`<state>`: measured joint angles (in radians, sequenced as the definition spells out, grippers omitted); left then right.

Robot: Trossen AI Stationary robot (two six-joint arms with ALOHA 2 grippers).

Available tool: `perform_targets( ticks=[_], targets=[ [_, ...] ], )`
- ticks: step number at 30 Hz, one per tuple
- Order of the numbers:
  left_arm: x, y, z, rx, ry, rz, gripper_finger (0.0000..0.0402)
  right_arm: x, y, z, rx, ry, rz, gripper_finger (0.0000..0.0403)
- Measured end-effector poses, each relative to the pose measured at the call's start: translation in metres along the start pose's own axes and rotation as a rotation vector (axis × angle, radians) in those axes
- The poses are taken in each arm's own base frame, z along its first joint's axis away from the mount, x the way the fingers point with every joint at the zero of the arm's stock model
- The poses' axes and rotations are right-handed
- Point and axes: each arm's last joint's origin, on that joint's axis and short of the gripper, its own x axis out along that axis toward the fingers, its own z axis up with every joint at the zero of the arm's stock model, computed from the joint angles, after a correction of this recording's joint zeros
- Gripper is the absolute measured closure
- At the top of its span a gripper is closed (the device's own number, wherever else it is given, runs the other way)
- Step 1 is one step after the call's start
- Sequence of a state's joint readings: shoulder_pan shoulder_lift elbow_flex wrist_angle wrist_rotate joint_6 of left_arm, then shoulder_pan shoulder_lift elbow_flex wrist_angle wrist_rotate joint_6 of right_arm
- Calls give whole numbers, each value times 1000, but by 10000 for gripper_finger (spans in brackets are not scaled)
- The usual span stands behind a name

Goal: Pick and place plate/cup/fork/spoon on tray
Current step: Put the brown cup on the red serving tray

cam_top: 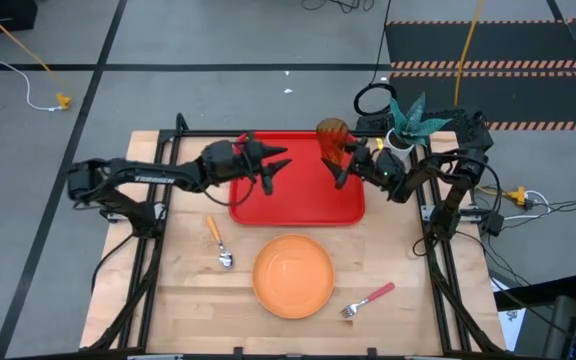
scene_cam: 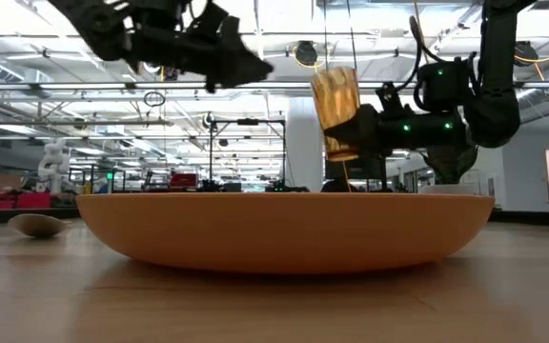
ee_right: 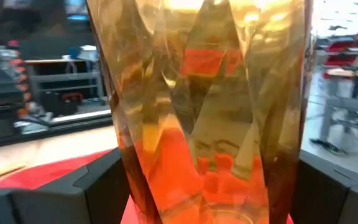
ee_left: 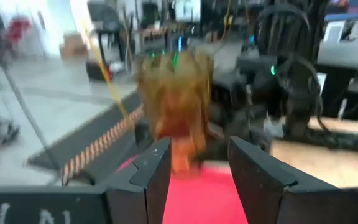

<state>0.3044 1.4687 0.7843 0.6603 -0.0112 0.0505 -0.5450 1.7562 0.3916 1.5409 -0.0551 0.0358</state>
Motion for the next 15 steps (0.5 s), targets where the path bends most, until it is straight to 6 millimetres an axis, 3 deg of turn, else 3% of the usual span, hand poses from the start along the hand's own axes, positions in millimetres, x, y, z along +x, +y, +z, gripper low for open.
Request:
perform_targets(
  ticks=[6,15],
  targets=[
    [28,-1,-21,22,75,-26,215,7,10,1,-11,10,39,78],
    [52,-3,-21,3,65,-41,149,6,21,-1,-46,26,102,78]
  ],
)
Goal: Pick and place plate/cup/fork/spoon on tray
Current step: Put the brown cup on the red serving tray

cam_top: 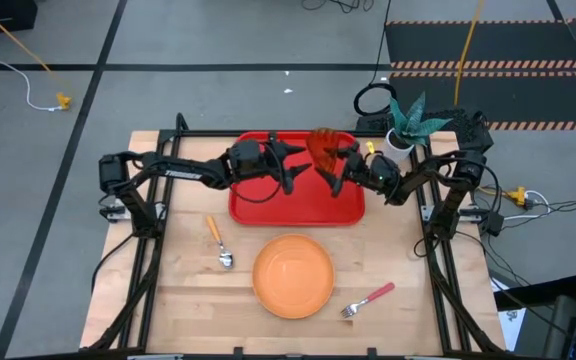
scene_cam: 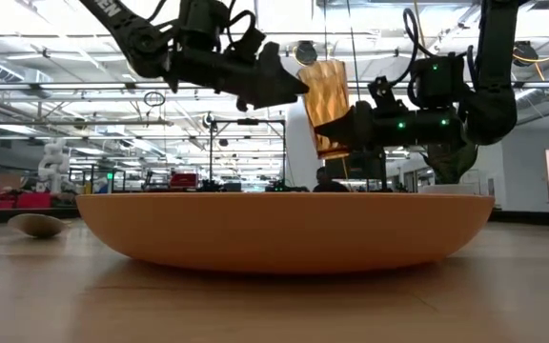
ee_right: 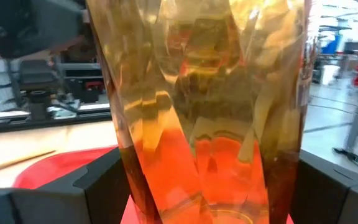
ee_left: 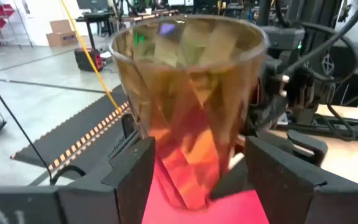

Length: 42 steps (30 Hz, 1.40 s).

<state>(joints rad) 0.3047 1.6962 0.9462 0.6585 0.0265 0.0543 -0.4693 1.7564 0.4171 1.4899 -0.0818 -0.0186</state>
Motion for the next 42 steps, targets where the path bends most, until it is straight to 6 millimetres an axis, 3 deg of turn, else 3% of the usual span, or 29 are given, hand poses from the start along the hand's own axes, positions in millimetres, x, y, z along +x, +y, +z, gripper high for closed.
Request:
perform_targets(
  ticks=[20,28,42],
  targets=[
    [0,0,-2,-28,19,-32,142,0,1,7,1,-72,5,78],
    [0,-4,0,-12,-3,-118,139,4,8,12,49,-97,223,78],
    [12,-11,-16,22,-57,-211,54,11,17,17,59,-119,306,78]
  ],
)
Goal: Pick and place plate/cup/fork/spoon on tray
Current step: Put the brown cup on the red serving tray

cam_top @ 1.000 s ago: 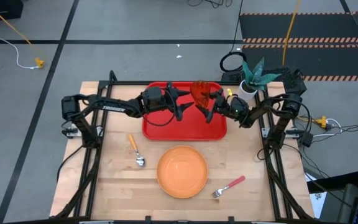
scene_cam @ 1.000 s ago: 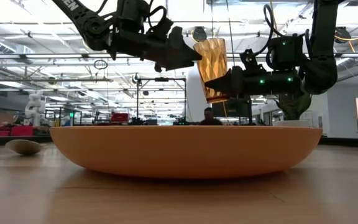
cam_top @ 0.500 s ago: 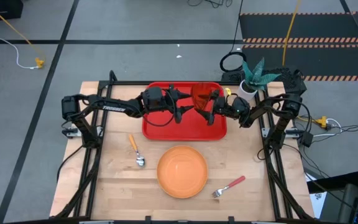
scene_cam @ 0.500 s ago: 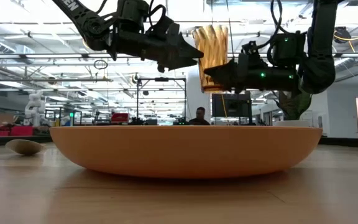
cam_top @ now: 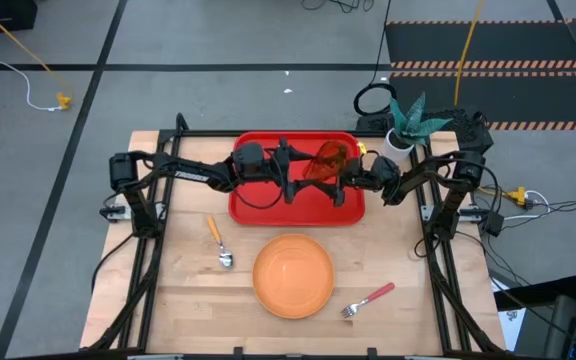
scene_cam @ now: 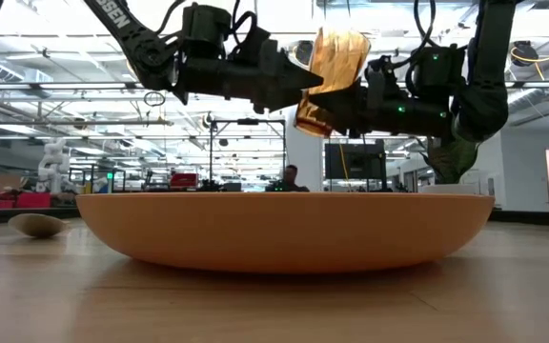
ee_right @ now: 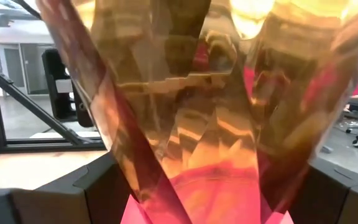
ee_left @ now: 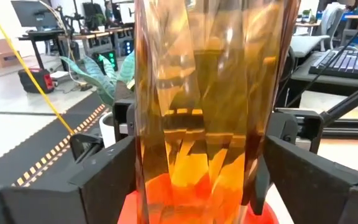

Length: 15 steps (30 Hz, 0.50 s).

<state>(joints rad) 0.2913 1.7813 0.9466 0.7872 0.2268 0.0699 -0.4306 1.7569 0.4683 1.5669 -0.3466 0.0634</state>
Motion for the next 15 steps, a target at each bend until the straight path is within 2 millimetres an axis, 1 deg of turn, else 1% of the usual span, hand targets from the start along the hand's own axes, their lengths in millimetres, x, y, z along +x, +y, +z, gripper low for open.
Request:
perform_targets(
  ticks=[8,15],
  targets=[
    [0,2,-3,21,26,-4,53,0,0,0,1,0,-4,78],
    [10,2,-10,53,31,-4,52,9,5,4,3,-21,1,78]
  ],
)
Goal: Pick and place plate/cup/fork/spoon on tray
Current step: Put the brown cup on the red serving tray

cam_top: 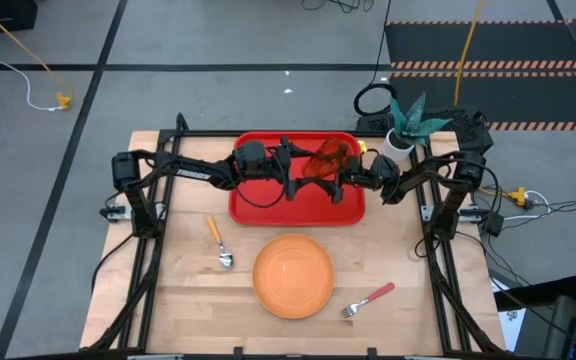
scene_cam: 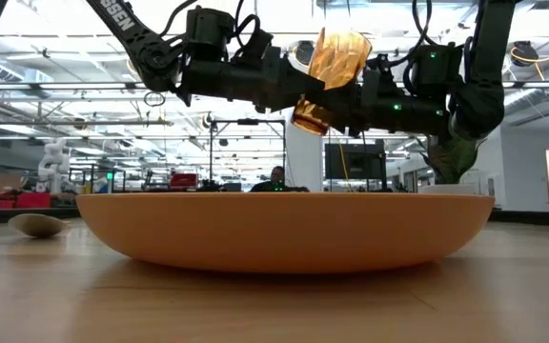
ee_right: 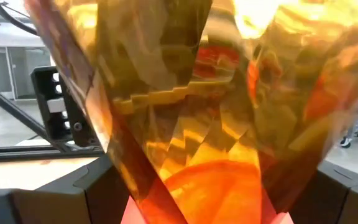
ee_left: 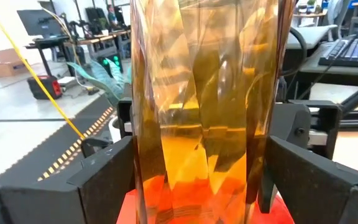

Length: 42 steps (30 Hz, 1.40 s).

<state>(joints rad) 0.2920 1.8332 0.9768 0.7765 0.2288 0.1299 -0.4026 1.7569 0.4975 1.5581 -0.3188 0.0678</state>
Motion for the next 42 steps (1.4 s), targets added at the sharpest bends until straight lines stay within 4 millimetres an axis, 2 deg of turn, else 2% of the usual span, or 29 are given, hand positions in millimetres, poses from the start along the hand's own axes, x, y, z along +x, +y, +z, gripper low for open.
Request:
perform_targets(
  ticks=[18,34,42],
  targets=[
    [-4,2,7,8,-26,-16,53,-4,-2,-4,14,27,-38,76],
    [-4,0,8,17,-33,-43,53,-5,-2,-6,88,46,-35,25],
    [-4,2,7,8,-31,-24,53,-17,-5,-2,103,92,-73,6]
  ],
)
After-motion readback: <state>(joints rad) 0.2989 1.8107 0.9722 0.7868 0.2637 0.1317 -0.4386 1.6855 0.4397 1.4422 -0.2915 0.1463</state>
